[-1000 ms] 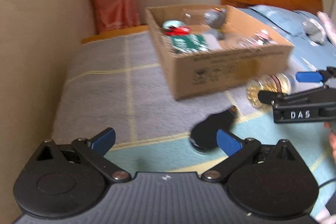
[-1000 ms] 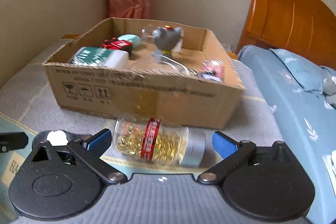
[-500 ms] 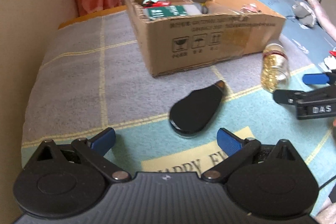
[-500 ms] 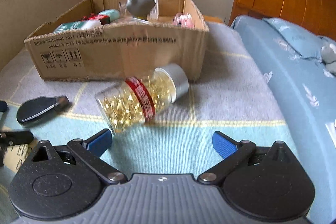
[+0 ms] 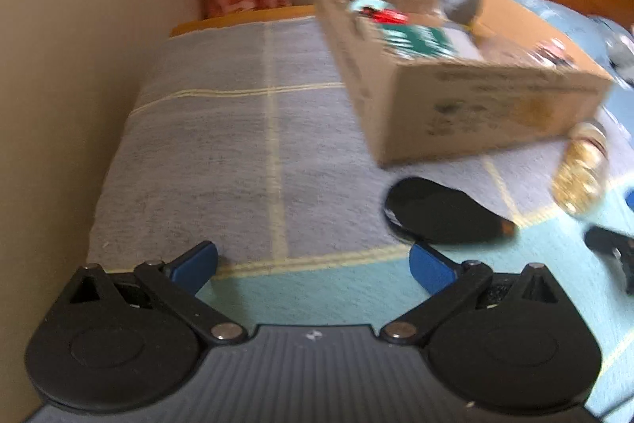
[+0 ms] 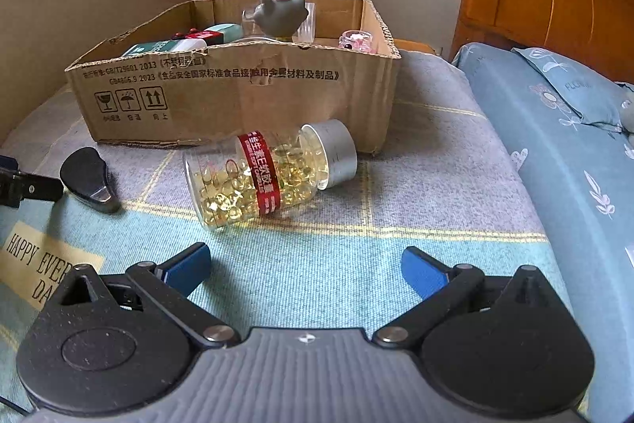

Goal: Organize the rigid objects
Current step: 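Move right tool to gold capsule bottle and close around its body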

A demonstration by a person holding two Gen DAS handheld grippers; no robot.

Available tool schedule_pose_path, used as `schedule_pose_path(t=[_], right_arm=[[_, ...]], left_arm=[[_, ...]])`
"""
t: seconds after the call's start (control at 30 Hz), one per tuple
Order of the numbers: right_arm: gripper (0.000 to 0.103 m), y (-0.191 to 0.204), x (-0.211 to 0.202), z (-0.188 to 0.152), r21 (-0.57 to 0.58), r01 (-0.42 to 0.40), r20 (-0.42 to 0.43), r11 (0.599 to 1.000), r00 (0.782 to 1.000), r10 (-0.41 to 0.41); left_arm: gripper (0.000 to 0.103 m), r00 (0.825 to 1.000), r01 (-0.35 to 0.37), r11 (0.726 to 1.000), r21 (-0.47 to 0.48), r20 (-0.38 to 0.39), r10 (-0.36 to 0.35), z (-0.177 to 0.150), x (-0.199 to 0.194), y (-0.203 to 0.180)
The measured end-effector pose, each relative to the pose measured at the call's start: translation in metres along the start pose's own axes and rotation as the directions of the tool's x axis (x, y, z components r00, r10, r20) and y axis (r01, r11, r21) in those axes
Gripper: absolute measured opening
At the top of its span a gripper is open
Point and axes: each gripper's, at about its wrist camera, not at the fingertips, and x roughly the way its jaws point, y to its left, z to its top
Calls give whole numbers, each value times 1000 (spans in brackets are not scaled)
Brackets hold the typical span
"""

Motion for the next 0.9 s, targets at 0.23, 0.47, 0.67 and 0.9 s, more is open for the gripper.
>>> schedule_pose_path(t=[0.23,0.47,0.67,0.9], right_arm=[[103,0,0,0,-4,-3,-1,1000,1000,3],[103,-2,-2,-2,-21,-22,1,1000,1000,22],[103,-3,-3,-3,-30,-29,2,999,1000,29],[103,-5,-4,-2,-47,-45,-1,998,999,45]], left_arm=[[102,988,154,976,155,-8,-154,-10,-6,-42],[102,988,145,976,162,23,-151,2,7,-52],[102,986,150,974,172,45,-160,7,11,-55],[103,982,156,971,182,79,-173,12,18,-59]])
